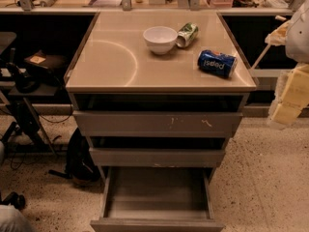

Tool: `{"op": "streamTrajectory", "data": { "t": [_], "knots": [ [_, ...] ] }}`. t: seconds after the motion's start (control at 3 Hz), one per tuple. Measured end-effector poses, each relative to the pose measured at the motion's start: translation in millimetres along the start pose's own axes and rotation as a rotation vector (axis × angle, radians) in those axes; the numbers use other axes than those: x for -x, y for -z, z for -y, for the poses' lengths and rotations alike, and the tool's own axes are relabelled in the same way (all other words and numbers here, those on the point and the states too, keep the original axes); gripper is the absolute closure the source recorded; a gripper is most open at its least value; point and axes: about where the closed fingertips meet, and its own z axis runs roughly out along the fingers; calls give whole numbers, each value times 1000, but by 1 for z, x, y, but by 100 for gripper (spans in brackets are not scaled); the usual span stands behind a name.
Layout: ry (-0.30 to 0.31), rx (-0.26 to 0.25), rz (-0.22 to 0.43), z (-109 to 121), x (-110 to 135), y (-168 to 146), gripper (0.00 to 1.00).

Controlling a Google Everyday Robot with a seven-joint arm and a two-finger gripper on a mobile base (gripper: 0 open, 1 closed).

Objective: Place pepsi can into bottom drawer

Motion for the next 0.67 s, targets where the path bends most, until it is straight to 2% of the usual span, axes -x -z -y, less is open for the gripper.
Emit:
{"op": "streamTrajectory", "data": {
  "t": [0.33,0.67],
  "knots": [
    [0,0,0,0,0,0,0],
    [-10,-26,-29,15,5,0,0]
  ]
}}
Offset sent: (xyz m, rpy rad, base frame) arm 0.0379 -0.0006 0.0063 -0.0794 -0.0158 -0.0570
